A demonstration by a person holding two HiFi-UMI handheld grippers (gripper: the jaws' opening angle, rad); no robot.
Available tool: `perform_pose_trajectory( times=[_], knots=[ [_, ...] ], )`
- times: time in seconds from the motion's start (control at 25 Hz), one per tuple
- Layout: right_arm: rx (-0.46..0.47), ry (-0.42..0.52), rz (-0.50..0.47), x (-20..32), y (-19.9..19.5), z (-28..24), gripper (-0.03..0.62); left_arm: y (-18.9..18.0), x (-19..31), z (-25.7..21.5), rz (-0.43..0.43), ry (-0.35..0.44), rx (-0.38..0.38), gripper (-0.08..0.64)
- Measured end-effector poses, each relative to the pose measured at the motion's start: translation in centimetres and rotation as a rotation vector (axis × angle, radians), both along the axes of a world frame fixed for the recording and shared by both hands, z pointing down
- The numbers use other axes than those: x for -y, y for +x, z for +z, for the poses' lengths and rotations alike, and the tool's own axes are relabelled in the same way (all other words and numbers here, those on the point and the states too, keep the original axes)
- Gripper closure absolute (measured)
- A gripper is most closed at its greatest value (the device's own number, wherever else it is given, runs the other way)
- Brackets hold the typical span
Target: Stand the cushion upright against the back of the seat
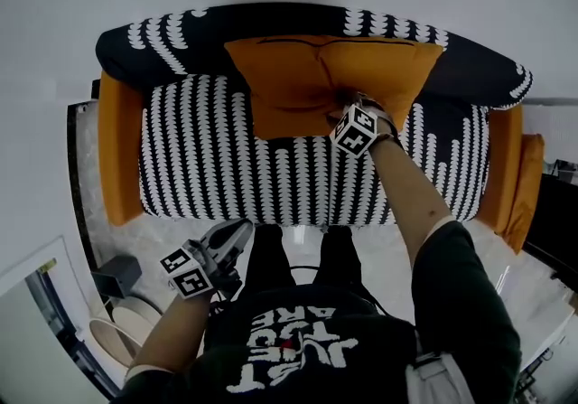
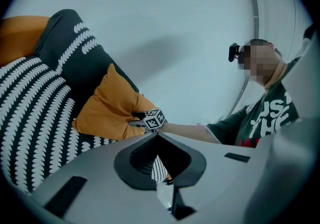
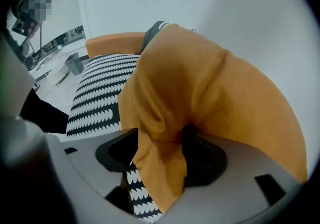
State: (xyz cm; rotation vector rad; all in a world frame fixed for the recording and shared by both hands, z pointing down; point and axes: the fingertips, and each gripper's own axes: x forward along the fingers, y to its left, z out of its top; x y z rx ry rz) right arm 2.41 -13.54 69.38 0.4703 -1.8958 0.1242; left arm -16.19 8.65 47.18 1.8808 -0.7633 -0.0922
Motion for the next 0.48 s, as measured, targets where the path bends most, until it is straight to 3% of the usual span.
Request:
perform_pose_trajectory(
  times=[0.28,0.48],
  knots=[
    [0.061,0.037,0.092,-0.8,1.4,-3.2,0.279,0.4,0.2,-1.4,0.008,0.038,-0.004,0.568],
    [0.174,0.073,0.204,-0.8,2.3,-7.6,0.279,0.0,1.1,-3.4,0.002,0.099,0.006,0.568]
  ],
)
